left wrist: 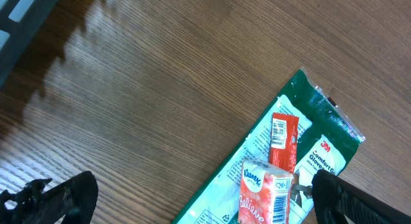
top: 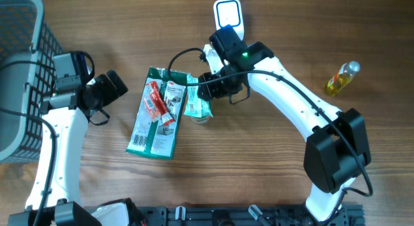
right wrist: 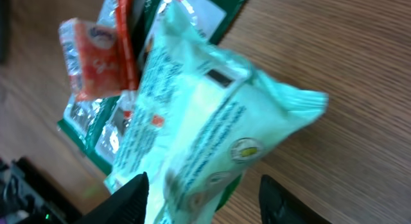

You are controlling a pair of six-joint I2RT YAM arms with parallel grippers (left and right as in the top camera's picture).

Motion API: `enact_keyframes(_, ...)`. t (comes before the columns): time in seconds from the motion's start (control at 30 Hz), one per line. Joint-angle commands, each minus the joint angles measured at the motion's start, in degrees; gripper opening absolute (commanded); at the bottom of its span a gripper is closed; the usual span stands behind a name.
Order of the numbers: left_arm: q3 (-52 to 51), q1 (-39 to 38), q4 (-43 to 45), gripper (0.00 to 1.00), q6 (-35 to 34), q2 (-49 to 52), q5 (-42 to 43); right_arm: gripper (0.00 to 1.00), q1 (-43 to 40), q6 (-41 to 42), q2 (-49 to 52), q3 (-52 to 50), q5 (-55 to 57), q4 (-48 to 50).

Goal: Scan the item barcode
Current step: 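Reach the right gripper to the items and grasp the green-capped jar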

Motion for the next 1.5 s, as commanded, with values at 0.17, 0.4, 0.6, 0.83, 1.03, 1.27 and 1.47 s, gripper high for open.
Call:
enact_keyframes(0.17, 0.2, 0.2, 0.1, 1.0, 0.1, 0.3, -0.5, 0.36, 0.3, 3.1, 0.2, -5.0, -1.5, 3.5)
enact_keyframes(0.4, 0.2, 0.2, 0.1, 1.0, 0.1, 0.3, -0.5, 0.04, -0.6, 0.1, -3.6, -3.5, -1.7, 3.4)
enact_keyframes(0.6, 0.2, 0.2, 0.1, 1.0, 0.1, 0.3, -0.5, 0.04, -7.7, -5.9, -11.1, -3.5, -1.7, -1.9)
enact_keyframes(0.83, 0.2, 0.2, 0.1, 1.0, 0.1, 0.3, -0.5, 0.14, -10.8, -10.4, -11.0, -9.4, -0.2, -8.2)
enact_keyframes(1.03, 0.2, 0.2, 0.1, 1.0, 0.1, 0.3, -0.5, 0.77, -10.7, -4.9, -11.0, -10.9, 4.1, -4.1)
enact_keyframes(1.27, 0.2, 0.2, 0.1, 1.0, 0.1, 0.3, -0.5, 0.77, -5.4, 3.4, -11.0, -10.9, 4.8, 1.9)
enact_keyframes(1.47, 0.2, 0.2, 0.1, 1.0, 0.1, 0.3, -0.5, 0.86, 5.9, 6.6, -11.0, -8.4, 15.2, 7.5)
